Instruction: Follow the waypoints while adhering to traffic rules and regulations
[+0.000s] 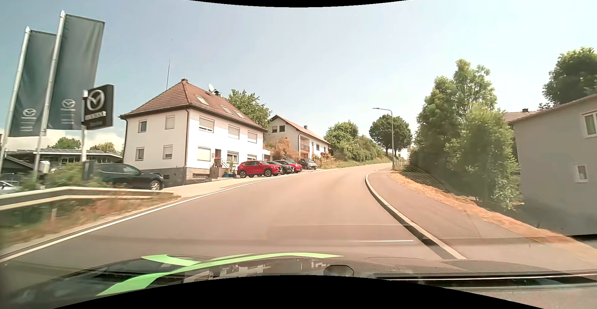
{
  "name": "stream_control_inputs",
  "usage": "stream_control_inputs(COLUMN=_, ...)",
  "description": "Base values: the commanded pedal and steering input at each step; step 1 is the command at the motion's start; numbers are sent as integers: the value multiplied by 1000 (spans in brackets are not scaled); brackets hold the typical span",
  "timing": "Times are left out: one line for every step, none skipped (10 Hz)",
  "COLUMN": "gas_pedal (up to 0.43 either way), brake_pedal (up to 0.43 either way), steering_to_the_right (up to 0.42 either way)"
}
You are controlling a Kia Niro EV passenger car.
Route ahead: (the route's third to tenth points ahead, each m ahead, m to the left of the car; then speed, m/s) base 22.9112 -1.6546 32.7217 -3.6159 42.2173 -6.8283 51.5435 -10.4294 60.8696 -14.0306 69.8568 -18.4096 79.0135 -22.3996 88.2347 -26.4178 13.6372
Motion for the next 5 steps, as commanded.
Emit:
stream_control_inputs(gas_pedal=260, brake_pedal=0, steering_to_the_right=31)
stream_control_inputs(gas_pedal=268, brake_pedal=0, steering_to_the_right=32)
stream_control_inputs(gas_pedal=268, brake_pedal=0, steering_to_the_right=33)
stream_control_inputs(gas_pedal=280, brake_pedal=0, steering_to_the_right=34)
stream_control_inputs(gas_pedal=287, brake_pedal=0, steering_to_the_right=37)
